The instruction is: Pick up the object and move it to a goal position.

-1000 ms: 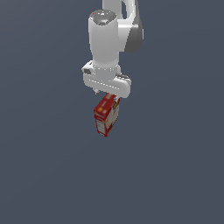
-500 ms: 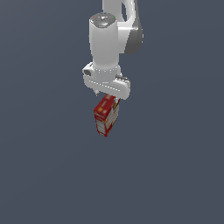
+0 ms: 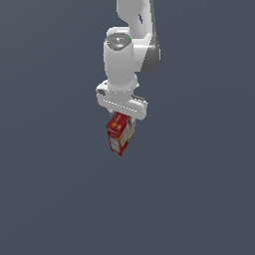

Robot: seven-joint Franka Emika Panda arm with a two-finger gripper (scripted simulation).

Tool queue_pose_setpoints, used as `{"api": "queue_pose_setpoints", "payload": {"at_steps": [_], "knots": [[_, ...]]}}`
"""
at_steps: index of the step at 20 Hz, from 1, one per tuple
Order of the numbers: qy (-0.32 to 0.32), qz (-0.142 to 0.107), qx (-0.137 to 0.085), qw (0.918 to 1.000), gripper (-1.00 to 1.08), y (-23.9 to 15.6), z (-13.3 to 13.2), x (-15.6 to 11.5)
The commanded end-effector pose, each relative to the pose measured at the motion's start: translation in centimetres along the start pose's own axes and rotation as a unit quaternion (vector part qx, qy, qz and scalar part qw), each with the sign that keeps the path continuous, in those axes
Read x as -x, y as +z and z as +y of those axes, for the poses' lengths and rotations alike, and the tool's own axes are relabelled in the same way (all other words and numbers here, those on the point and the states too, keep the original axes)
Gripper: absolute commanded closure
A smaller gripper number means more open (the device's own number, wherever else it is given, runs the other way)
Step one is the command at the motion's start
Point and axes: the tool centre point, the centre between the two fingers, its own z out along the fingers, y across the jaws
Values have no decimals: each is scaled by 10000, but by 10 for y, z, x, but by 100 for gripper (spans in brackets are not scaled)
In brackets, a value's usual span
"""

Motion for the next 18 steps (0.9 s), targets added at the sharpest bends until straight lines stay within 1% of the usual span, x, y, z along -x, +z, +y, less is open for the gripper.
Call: {"api": "queue_pose_setpoints", "payload": {"at_steps": [1,4,5,18], "knots": [[4,5,-2,10000,-92,7,0,0],[4,5,-2,10000,-92,9,0,-1],[4,5,-2,10000,108,9,0,-1],[1,8,-5,10000,108,7,-2,1]]}}
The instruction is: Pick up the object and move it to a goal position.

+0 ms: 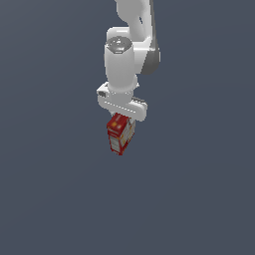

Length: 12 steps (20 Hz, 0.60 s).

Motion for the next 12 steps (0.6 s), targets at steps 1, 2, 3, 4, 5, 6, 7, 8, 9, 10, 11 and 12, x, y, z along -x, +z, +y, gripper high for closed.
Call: {"api": "queue_pose_setpoints", "payload": {"at_steps": [1,2,3,4,5,6,7,8,9,10,11,12], "knots": [[-3,5,-2,10000,108,-2,-3,3],[-3,6,0,10000,108,-4,-4,5],[-3,6,0,10000,108,-6,-6,7],[-3,6,0,10000,108,-9,-9,10],[-3,6,2,10000,108,-11,-12,14],[-3,6,2,10000,108,-15,-15,18],[-3,7,4,10000,108,-18,-19,23],[-3,7,4,10000,108,-23,-23,28],[-2,9,8,10000,108,-27,-28,34],[-2,9,8,10000,108,-32,-33,40],[-2,10,10,10000,108,-38,-39,47],[-2,10,12,10000,108,-44,-45,54]]}}
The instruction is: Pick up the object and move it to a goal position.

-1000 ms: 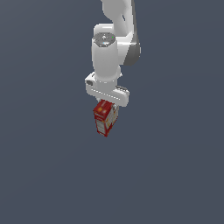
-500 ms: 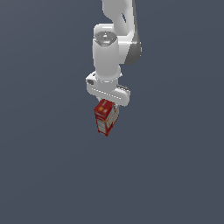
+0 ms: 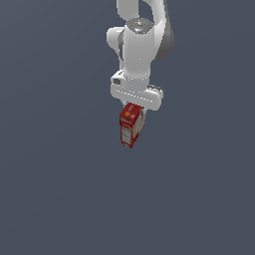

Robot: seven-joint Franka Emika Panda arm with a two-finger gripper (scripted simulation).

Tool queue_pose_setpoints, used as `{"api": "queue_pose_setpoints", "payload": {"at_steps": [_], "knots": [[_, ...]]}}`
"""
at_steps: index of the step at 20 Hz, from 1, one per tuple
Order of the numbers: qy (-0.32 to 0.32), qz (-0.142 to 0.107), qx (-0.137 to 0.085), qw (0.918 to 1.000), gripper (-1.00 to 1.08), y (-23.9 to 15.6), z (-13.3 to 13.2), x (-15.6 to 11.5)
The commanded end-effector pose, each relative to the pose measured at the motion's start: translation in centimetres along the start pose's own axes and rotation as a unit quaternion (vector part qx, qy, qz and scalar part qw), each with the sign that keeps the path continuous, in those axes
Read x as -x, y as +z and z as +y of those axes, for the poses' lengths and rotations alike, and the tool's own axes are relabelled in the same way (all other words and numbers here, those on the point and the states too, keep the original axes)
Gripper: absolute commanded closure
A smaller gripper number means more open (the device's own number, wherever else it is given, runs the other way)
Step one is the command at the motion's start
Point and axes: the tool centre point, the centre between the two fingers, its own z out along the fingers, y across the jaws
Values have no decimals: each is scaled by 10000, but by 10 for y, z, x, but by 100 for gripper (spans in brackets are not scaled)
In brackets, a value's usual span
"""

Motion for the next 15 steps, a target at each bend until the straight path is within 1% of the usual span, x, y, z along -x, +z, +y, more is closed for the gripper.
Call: {"api": "queue_pose_setpoints", "payload": {"at_steps": [1,8,12,15], "knots": [[-5,10,0,10000,108,-15,-15,17],[-4,8,0,10000,108,-48,-50,57],[-4,5,-4,10000,108,-58,-61,68],[-4,4,-6,10000,108,-60,-63,70]]}}
